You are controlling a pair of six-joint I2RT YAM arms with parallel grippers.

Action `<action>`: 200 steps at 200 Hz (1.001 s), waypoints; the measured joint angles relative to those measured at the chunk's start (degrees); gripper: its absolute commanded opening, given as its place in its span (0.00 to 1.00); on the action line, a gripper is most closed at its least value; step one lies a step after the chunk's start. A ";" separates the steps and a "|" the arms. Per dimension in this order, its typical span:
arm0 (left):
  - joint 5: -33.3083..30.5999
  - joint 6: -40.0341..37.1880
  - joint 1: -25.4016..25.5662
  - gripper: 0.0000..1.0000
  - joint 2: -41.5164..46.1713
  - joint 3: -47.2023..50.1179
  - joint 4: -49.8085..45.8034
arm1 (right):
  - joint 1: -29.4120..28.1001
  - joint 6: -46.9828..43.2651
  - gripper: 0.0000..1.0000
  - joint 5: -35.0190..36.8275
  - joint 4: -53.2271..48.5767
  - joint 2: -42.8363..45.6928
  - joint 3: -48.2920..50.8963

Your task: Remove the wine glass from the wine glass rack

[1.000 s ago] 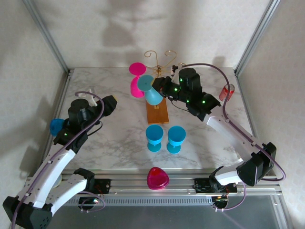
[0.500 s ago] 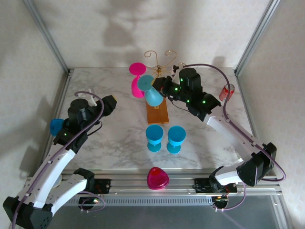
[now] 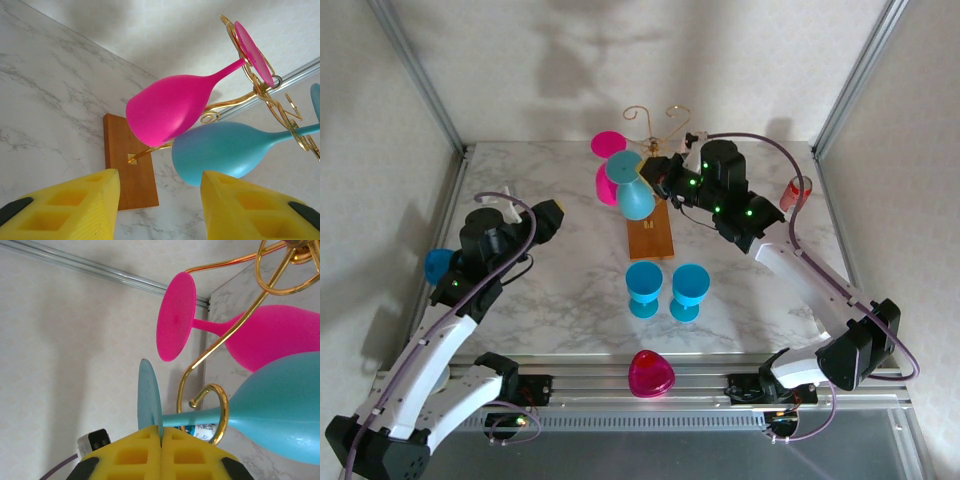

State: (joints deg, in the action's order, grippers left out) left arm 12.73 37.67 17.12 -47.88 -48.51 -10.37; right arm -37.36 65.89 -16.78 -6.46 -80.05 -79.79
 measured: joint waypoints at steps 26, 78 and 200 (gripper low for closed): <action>0.13 0.00 -0.09 0.46 0.07 0.00 -0.15 | 0.11 0.70 0.00 -0.46 0.52 0.00 0.02; 0.13 0.00 -0.13 0.46 0.07 0.00 -0.15 | 0.74 1.07 0.00 -1.49 1.07 -0.37 0.04; 0.11 0.00 -0.50 0.46 0.07 0.00 -0.17 | 1.18 1.27 0.00 -2.97 2.89 -2.73 -0.52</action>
State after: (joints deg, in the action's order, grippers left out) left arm 12.84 37.67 16.62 -47.81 -48.51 -10.55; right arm -36.18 67.16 -19.75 -3.57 -82.78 -80.31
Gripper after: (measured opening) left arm 0.459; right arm 0.040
